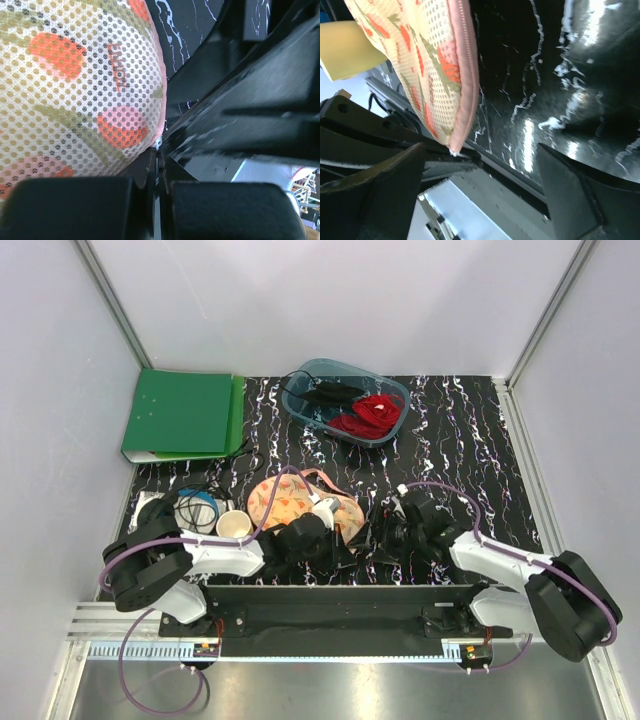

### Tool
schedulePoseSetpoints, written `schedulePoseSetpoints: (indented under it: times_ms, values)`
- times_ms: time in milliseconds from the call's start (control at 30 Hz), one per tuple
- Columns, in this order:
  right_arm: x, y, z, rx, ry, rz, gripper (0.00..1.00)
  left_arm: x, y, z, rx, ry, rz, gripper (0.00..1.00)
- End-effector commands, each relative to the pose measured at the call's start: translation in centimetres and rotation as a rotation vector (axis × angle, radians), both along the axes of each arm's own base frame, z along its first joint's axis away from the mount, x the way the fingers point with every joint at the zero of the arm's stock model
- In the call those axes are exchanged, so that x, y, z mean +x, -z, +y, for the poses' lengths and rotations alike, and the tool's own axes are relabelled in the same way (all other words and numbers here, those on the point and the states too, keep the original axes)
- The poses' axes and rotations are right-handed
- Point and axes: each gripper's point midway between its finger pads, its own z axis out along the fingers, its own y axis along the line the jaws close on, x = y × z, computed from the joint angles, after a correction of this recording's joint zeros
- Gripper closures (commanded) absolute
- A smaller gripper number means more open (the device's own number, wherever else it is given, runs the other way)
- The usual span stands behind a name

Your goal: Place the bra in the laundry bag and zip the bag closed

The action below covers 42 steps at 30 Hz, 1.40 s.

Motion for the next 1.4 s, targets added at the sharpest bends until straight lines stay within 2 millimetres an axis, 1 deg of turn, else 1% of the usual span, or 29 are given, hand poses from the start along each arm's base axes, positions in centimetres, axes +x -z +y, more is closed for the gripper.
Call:
schedulePoseSetpoints:
  times_ms: [0,100,133,200,233,267,300,467,567,667,733,767,800,833,900,933,967,1000,1033,1067,1100,1133,1167,1200,1233,1267,1300,1333,1367]
  values:
    - [2.9,-2.2,2.3,0.139,0.121,-0.115,0.17,0.3,-2.7,-1.6,-0.093,0.017,-0.037,1.0]
    - [3.0,-1.2,2.1,0.143,0.15,-0.113,0.3,0.3,-2.7,-1.4,-0.088,0.017,-0.041,1.0]
    - [3.0,-1.0,2.0,0.14,0.151,-0.11,0.4,0.2,-2.7,-1.3,-0.087,0.016,-0.039,1.0]
    - [3.3,-0.6,1.9,0.122,0.158,-0.115,0.44,0.2,-2.6,-1.2,-0.086,0.015,-0.039,1.0]
    - [3.3,-0.5,1.9,0.118,0.158,-0.118,0.49,0.1,-2.5,-1.1,-0.084,0.017,-0.038,1.0]
    - [3.3,0.0,1.8,0.104,0.159,-0.112,0.52,0.1,-2.6,-1.1,-0.089,0.016,-0.039,1.0]
    - [3.5,-0.1,1.9,0.102,0.152,-0.123,0.56,0.0,-2.4,-1.0,-0.086,0.015,-0.035,1.0]
    - [3.8,0.3,1.5,0.071,0.17,-0.124,0.93,-0.3,-1.7,-0.3,-0.07,0.015,-0.028,1.0]
    - [4.1,0.5,0.5,0.02,0.169,-0.136,1.0,-0.6,-0.3,1.0,-0.013,0.009,-0.022,1.0]
    - [4.0,0.5,-0.6,-0.027,0.143,-0.146,1.0,-0.9,0.9,2.8,0.052,0.003,-0.038,1.0]
    - [4.3,0.0,-0.9,-0.027,0.106,-0.176,1.0,-1.0,1.5,3.9,0.096,0.014,-0.066,1.0]
    - [4.3,-0.1,-0.9,-0.033,0.09,-0.174,1.0,-1.2,2.4,4.8,0.15,0.015,-0.061,1.0]
    - [4.3,-0.1,-1.0,-0.04,0.057,-0.182,1.0,-1.0,2.4,5.3,0.167,0.01,-0.076,1.0]
    - [4.3,0.0,-1.0,-0.048,0.041,-0.18,1.0,-1.2,2.8,6.0,0.206,0.02,-0.083,1.0]
    - [4.2,0.2,-1.0,-0.077,-0.003,-0.166,1.0,-0.7,2.7,6.7,0.244,0.017,-0.117,1.0]
    - [3.6,1.1,-1.4,-0.112,-0.02,-0.124,1.0,-0.9,3.2,7.5,0.29,0.02,-0.112,1.0]
    - [4.1,0.7,-1.4,-0.13,-0.033,-0.142,0.97,-0.3,2.8,7.5,0.308,0.003,-0.133,1.0]
    - [4.1,0.7,-1.6,-0.154,-0.036,-0.138,0.91,-0.1,2.6,7.9,0.33,0.004,-0.147,1.0]
    - [3.5,1.3,-2.3,-0.2,-0.042,-0.096,0.82,-0.1,2.6,8.4,0.359,0.003,-0.147,0.97]
    - [4.3,0.7,-2.5,-0.229,-0.04,-0.123,0.69,0.3,2.4,8.7,0.373,-0.012,-0.162,0.81]
    - [4.4,0.5,-2.8,-0.253,-0.042,-0.12,0.45,0.4,2.2,9.0,0.381,-0.017,-0.17,0.71]
    - [3.5,0.8,-3.6,-0.297,-0.049,-0.077,0.37,0.4,1.7,9.1,0.372,-0.019,-0.182,0.63]
    - [4.3,0.0,-3.9,-0.329,-0.034,-0.102,0.32,0.5,1.2,9.1,0.363,-0.018,-0.194,0.53]
    - [4.4,-0.2,-4.4,-0.36,-0.026,-0.097,0.24,0.5,0.8,9.0,0.357,-0.014,-0.207,0.49]
    - [3.7,-0.3,-5.1,-0.401,-0.031,-0.07,0.0,0.6,-0.2,8.9,0.338,-0.018,-0.224,0.46]
    - [4.4,-1.2,-5.4,-0.437,-0.013,-0.101,0.0,0.8,-0.7,8.9,0.34,-0.025,-0.242,0.43]
    - [4.4,-1.5,-5.7,-0.467,-0.012,-0.103,0.0,0.7,-1.0,8.9,0.348,-0.017,-0.254,0.39]
    - [3.7,-1.5,-6.4,-0.52,-0.018,-0.077,0.0,0.8,-1.9,8.8,0.353,-0.016,-0.264,0.37]
    - [4.2,-2.5,-6.4,-0.582,-0.007,-0.127,0.0,1.2,-2.5,9.0,0.365,-0.041,-0.289,0.36]
